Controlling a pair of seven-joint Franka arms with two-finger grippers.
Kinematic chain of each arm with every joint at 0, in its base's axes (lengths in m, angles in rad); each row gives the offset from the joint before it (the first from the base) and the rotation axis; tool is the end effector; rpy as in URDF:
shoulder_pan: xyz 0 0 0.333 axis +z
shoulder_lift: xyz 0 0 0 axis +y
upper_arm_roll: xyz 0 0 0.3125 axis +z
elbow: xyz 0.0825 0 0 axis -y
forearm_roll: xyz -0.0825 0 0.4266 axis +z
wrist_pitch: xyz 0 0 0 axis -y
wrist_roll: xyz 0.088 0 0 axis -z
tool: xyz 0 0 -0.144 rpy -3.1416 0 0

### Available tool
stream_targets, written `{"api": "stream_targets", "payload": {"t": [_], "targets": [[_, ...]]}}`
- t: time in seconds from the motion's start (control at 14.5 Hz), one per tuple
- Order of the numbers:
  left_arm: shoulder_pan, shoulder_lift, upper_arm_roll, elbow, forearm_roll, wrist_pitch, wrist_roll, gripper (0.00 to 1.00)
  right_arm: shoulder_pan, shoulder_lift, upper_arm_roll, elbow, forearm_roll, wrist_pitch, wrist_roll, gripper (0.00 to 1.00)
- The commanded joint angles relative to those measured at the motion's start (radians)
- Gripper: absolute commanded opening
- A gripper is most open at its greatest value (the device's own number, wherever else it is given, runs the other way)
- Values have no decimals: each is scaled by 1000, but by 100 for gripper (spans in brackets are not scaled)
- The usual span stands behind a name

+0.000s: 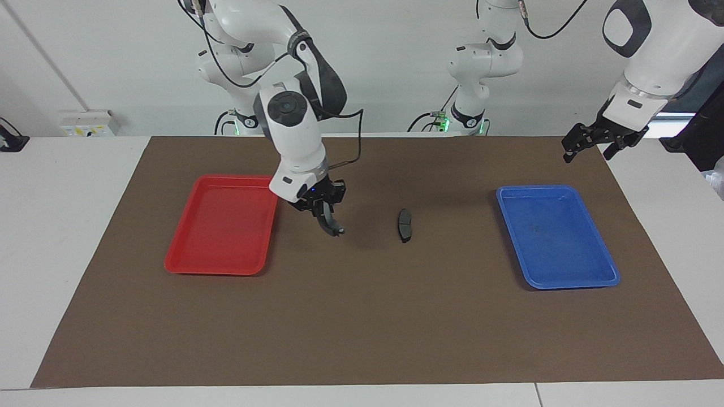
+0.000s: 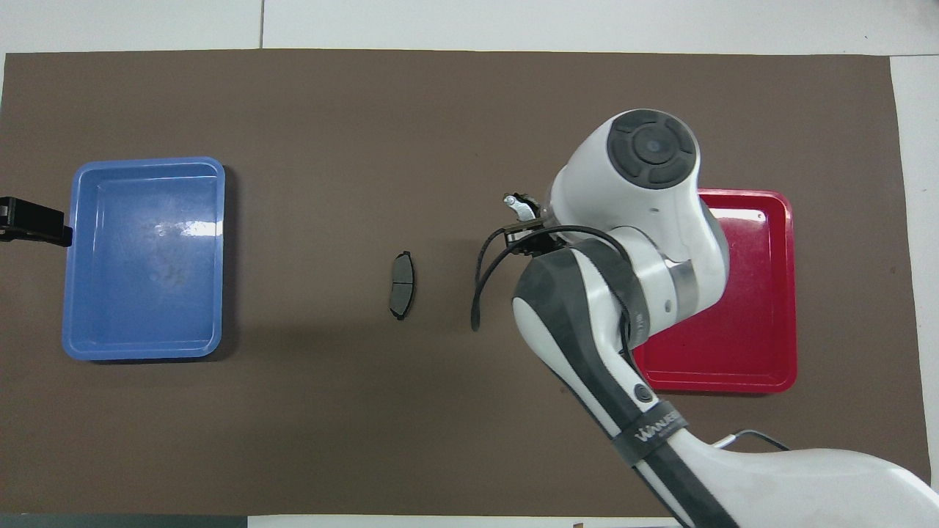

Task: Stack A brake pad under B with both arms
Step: 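Carry the curved pad over the small pad and lower it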

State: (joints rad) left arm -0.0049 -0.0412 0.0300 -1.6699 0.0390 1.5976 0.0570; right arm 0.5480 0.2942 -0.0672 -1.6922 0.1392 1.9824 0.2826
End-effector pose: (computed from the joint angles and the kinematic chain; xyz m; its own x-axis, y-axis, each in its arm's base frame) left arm 0.5834 0.0204 0.5597 0.9989 -0.0330 -0.0332 -0.0342 -0.9988 -0.0358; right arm 0.5963 0.3292 0.3681 0.9886 0.1463 -0.0356 0.1420 -0.9846 -0.1018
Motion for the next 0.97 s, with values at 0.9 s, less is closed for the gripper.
{"api": "stream_targets", "payload": {"t": [0.9], "targets": [[10,0,-4,4,-7,-15,14,100,231,273,9,128,25,246,319,0]]}}
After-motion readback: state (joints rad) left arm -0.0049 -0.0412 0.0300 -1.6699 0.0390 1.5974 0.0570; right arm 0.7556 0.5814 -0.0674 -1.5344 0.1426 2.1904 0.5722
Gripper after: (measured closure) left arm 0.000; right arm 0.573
